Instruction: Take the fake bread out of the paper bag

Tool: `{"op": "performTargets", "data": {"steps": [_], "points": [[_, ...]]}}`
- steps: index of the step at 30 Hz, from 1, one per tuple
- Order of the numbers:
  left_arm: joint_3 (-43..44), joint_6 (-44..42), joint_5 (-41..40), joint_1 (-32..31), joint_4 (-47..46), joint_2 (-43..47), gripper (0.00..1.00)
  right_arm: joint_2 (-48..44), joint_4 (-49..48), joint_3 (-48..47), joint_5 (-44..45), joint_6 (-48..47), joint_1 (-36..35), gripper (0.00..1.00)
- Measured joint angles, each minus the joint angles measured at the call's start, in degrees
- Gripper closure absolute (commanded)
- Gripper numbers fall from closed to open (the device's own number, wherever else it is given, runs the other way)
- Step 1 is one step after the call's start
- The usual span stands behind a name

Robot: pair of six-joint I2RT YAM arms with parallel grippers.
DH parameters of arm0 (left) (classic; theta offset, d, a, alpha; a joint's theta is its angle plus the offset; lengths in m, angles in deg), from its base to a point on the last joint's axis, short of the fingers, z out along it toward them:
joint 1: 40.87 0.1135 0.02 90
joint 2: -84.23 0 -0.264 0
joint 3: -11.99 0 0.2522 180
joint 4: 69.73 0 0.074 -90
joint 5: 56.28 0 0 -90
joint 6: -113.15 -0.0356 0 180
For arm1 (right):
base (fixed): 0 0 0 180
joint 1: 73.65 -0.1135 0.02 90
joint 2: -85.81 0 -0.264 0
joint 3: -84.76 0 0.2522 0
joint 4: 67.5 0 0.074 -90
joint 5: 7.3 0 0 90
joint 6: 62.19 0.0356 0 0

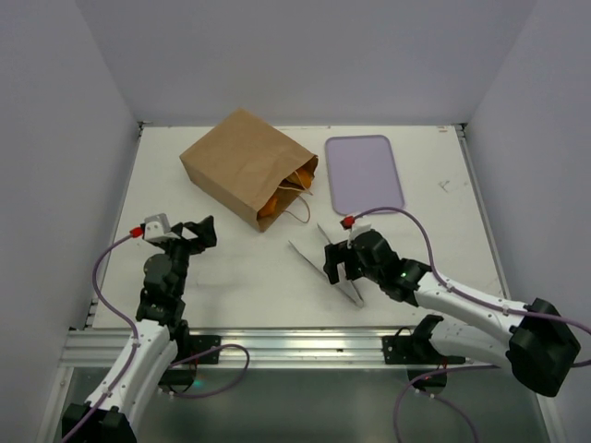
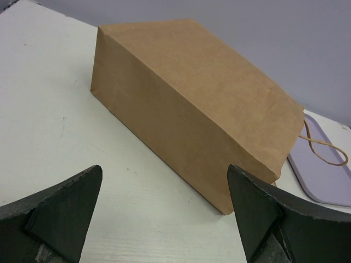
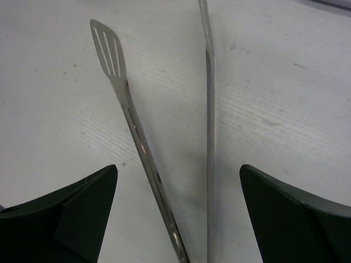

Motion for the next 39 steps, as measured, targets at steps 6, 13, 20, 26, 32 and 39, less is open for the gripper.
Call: {"op": "performTargets", "data": {"steps": [6,13,20,26,32,39], "points": [[0.0,0.0,0.6,0.0,0.0,-0.4,0.00,7.1,1.8,-1.9,0.3,0.0,-1.5,0.01],[0.0,0.0,0.6,0.0,0.0,-0.4,0.00,10.7,2.8,-3.5,2.2,0.0,-3.0,0.01],[0.0,0.0,0.7,0.0,0.0,-0.6,0.00,13.9,3.0,-5.6,3.5,-0.1,-3.8,0.01],[0.0,-0.1,0.9,0.0,0.0,-1.2,0.00,16.9,4.3,-7.3,5.1,0.0,-5.0,0.01],[0.0,-0.4,0.9,0.0,0.0,-1.6,0.00,20.0,5.9,-9.0,6.5,0.0,-5.6,0.07],[0.0,-0.4,1.0,0.0,-0.1,-2.2,0.00,24.7,8.8,-13.4,9.5,1.5,-5.7,0.29]]}}
